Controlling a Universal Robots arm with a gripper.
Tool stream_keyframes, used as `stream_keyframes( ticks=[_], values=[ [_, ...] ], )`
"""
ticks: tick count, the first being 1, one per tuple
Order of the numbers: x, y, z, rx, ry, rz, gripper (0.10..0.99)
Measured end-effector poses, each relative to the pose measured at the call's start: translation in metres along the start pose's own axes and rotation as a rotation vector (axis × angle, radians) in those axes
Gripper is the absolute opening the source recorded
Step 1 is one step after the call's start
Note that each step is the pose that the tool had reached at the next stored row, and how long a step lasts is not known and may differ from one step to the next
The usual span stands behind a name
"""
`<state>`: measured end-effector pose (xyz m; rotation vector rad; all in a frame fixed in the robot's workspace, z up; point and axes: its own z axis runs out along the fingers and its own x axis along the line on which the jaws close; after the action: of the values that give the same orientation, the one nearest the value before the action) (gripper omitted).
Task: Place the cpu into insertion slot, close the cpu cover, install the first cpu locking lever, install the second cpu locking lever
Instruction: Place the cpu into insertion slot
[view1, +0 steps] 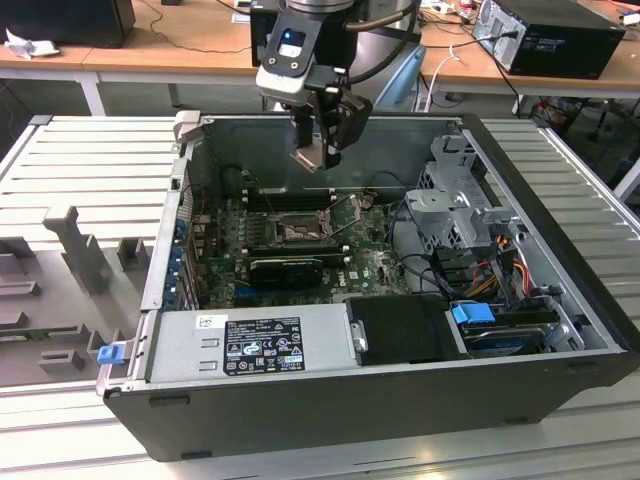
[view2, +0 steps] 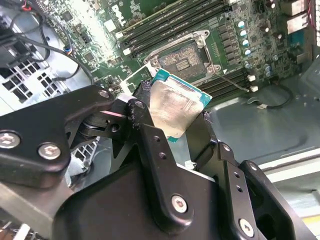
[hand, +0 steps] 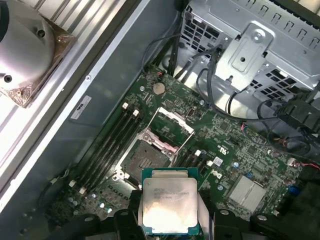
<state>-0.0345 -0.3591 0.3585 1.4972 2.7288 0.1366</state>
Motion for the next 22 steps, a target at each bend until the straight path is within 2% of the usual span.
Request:
stream_keyframes(
  ticks=[4,8,12,15,19,22],
  values=[
    [0.0,0.0,0.0006,-0.001,-0.0066,0.073,0.529],
    [0.0,-0.0001,0.0011,-0.002,-0.0109,0.121,0.529],
    [0.0,-0.0002,0.002,-0.004,-0.0187,0.209,0.529],
    [0.0,-0.0002,0.0023,-0.005,-0.0215,0.24,0.529],
    [-0.0001,-0.0003,0.0035,-0.007,-0.0311,0.346,0.529],
    [-0.0001,-0.0004,0.0042,-0.008,-0.0359,0.401,0.529]
  ],
)
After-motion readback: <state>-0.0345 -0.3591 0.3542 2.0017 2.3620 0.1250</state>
